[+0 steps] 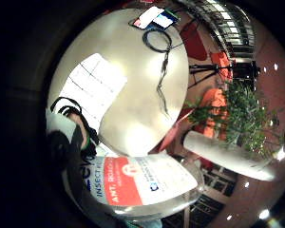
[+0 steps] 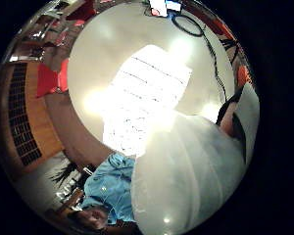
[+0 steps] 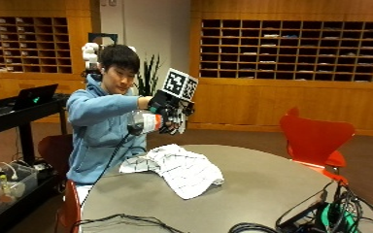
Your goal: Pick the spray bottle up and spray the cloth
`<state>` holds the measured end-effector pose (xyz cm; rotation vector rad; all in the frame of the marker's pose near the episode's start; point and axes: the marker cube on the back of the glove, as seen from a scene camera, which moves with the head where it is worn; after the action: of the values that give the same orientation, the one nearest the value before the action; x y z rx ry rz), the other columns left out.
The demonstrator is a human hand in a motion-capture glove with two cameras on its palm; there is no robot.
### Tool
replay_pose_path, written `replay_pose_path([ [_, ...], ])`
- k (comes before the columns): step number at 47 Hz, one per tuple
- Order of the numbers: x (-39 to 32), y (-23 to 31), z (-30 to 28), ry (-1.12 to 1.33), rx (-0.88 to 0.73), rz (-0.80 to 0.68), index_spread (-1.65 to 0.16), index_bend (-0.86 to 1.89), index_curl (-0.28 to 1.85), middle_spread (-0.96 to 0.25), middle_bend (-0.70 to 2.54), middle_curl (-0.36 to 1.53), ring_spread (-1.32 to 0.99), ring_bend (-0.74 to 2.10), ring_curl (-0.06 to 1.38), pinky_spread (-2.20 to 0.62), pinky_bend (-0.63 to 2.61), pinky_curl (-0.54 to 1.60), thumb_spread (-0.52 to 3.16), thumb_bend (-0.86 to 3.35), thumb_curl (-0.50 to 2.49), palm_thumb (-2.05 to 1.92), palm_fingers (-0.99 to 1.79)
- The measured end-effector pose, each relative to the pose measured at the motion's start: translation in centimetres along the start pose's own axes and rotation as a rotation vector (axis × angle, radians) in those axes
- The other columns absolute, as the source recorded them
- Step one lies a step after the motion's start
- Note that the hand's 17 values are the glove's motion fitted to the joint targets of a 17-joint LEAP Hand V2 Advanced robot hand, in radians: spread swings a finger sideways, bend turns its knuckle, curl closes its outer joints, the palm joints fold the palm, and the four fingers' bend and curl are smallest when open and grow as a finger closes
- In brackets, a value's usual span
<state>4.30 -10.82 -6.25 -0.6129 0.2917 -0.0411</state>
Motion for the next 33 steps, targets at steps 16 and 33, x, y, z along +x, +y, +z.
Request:
replay_pose_path([
  [16, -1.5, -1.1, 2.8, 0.046, -0.065, -0.021, -0.18, 0.47, 0.54, -0.13, 0.60, 0.51, -0.19, 0.61, 0.46, -0.25, 0.38, 0.39, 0.19, -0.03, 0.78, 0.88, 1.40],
  [33, -0.9, 0.4, 0.6, 0.048, -0.014, -0.013, -0.18, 0.47, 0.53, -0.13, 0.60, 0.50, -0.19, 0.61, 0.46, -0.25, 0.39, 0.39, 0.19, -0.03, 0.79, 0.88, 1.40],
])
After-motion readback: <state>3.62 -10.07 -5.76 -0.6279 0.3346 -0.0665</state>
